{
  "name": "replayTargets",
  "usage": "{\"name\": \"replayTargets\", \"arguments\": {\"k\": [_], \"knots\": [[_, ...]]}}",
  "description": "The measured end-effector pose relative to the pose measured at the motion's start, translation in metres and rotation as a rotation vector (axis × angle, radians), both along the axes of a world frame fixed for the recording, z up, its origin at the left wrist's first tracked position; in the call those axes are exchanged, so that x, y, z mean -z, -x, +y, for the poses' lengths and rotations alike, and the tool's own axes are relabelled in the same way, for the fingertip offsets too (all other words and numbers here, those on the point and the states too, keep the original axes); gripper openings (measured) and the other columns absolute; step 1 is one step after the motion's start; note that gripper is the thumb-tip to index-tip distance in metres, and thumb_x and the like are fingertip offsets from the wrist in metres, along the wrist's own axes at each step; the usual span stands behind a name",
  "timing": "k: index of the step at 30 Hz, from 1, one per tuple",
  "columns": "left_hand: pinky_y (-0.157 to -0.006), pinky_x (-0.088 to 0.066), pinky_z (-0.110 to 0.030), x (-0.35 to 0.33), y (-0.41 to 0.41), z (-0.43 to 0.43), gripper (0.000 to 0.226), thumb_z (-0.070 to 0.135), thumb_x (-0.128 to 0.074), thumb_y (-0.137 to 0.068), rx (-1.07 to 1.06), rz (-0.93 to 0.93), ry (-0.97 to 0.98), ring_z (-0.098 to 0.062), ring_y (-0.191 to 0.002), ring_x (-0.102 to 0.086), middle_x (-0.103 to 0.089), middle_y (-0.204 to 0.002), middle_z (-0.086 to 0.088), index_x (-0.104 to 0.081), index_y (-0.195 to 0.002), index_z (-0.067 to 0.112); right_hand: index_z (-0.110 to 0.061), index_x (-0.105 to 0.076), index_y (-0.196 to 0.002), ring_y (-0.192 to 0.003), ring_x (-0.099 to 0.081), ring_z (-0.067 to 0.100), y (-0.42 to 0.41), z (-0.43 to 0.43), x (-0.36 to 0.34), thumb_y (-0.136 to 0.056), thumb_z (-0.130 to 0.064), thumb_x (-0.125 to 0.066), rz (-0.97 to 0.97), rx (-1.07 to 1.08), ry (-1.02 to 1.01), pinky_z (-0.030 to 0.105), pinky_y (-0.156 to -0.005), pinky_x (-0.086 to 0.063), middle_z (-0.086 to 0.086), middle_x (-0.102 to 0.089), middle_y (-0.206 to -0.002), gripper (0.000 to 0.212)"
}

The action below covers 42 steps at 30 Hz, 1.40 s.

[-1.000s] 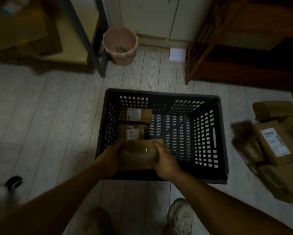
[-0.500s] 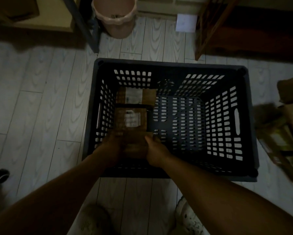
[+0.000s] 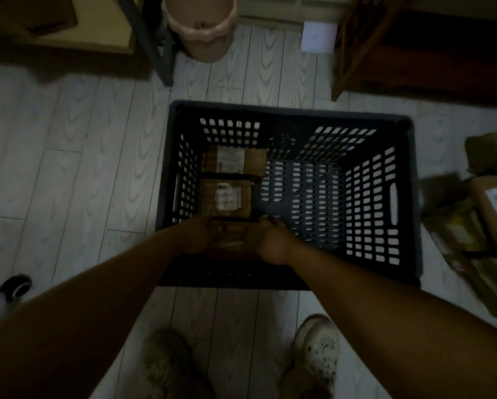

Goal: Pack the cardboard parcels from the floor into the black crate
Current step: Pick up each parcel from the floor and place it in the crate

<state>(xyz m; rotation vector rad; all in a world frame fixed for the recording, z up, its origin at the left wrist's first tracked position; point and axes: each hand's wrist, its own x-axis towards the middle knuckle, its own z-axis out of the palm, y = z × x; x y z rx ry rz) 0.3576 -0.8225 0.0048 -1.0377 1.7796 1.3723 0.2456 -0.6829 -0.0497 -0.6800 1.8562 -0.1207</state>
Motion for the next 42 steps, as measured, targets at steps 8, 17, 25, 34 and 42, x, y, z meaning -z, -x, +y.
{"name": "replayTargets", "arguments": {"k": [8, 17, 25, 34, 42], "knots": [[-0.102, -0.044, -0.035, -0.199, 0.001, 0.014, 0.046, 0.033, -0.064, -0.086, 0.075, 0.071, 0.147, -0.019, -0.112, -0.054, -0.056, -0.125, -0.003, -0.052, -0.128, 0.019, -0.022, -0.044, -0.137, -0.118, -0.049, 0.024, 0.042, 0.034, -0.209, -0.084, -0.048, -0.053, 0.051, 0.025, 0.141, 0.038, -0.102, -0.043, 0.009, -0.046, -0.138, 0.06], [-0.109, -0.029, -0.034, -0.44, 0.004, 0.093, 0.05, 0.023, -0.05, -0.095, 0.167, 0.177, 0.415, -0.027, -0.136, -0.034, -0.035, -0.148, -0.014, -0.034, -0.142, 0.015, -0.019, -0.059, -0.114, -0.104, -0.057, 0.024, 0.067, 0.1, -0.454, -0.088, -0.041, -0.055, 0.226, 0.036, 0.243, 0.035, -0.091, -0.05, 0.008, -0.056, -0.119, 0.035], [-0.119, -0.013, -0.035, -0.544, 0.034, 0.125, 0.079, 0.045, -0.054, -0.089, 0.384, 0.307, 0.652, -0.026, -0.146, -0.009, -0.005, -0.159, -0.006, -0.013, -0.151, 0.017, -0.017, -0.026, -0.15, -0.142, -0.026, 0.029, 0.069, 0.199, -0.615, -0.095, -0.041, -0.05, 0.575, 0.191, 0.283, 0.037, -0.113, -0.027, 0.008, -0.019, -0.158, 0.064], [-0.12, -0.013, -0.041, -0.642, 0.097, 0.28, 0.077, 0.044, -0.053, -0.091, 0.644, 0.494, 0.732, -0.027, -0.147, -0.005, -0.002, -0.159, -0.009, -0.01, -0.151, 0.022, -0.02, -0.023, -0.15, -0.145, -0.018, 0.028, 0.076, 0.385, -0.704, -0.095, -0.046, -0.048, 0.825, 0.32, 0.206, 0.04, -0.116, -0.025, 0.007, -0.016, -0.159, 0.066], [-0.118, -0.01, -0.043, -0.698, 0.176, 0.47, 0.076, 0.048, -0.053, -0.089, 0.79, 0.619, 0.793, -0.029, -0.147, 0.002, 0.001, -0.16, -0.004, -0.01, -0.15, 0.029, -0.023, -0.027, -0.149, -0.143, -0.023, 0.028, 0.091, 0.591, -0.745, -0.094, -0.045, -0.049, 0.91, 0.459, 0.173, 0.038, -0.113, -0.026, 0.007, -0.023, -0.156, 0.063]]}}
